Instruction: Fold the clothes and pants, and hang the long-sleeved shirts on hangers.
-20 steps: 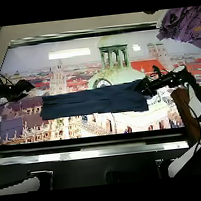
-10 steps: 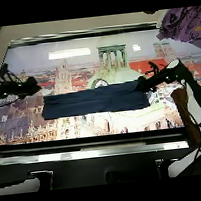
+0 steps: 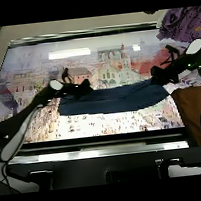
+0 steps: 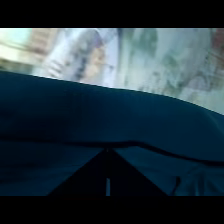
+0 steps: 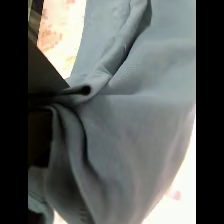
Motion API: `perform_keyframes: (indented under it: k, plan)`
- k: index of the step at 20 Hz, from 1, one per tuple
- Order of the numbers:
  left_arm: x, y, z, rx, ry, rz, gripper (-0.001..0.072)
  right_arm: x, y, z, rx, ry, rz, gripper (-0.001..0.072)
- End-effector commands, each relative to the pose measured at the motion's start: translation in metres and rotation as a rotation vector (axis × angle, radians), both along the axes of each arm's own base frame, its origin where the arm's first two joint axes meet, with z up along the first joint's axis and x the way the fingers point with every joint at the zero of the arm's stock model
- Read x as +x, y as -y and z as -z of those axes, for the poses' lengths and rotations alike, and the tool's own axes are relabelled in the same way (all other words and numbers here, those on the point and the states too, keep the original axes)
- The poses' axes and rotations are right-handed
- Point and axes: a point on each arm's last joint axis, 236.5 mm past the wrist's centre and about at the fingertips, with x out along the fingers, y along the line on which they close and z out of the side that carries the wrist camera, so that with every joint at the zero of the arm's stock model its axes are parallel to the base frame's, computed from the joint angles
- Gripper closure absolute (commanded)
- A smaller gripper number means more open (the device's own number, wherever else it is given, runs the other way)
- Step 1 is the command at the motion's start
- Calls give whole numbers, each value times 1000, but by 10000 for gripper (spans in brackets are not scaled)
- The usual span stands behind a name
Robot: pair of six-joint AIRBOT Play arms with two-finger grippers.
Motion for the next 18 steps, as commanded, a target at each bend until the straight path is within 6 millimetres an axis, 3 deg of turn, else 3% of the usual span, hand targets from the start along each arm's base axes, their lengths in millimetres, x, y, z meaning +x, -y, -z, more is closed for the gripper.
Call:
perform_keyframes:
  k: [1, 5, 10, 14, 16, 18]
  plan:
    - [-26, 105, 10, -109, -39, 79, 694, -5, 21, -36, -103, 35, 25, 688]
    - [-50, 182, 17, -168, -87, 143, 694, 1, 28, -70, -134, 95, 38, 688]
    - [-49, 226, 24, -227, -107, 106, 694, -1, 28, -91, -141, 116, 32, 687]
    - [-47, 236, 27, -247, -125, 99, 694, -2, 28, -92, -140, 115, 34, 687]
    - [-43, 223, 19, -242, -138, 126, 694, 2, 27, -93, -134, 130, 36, 688]
    - [-33, 195, 4, -194, -116, 183, 695, 8, 15, -97, -83, 155, 41, 688]
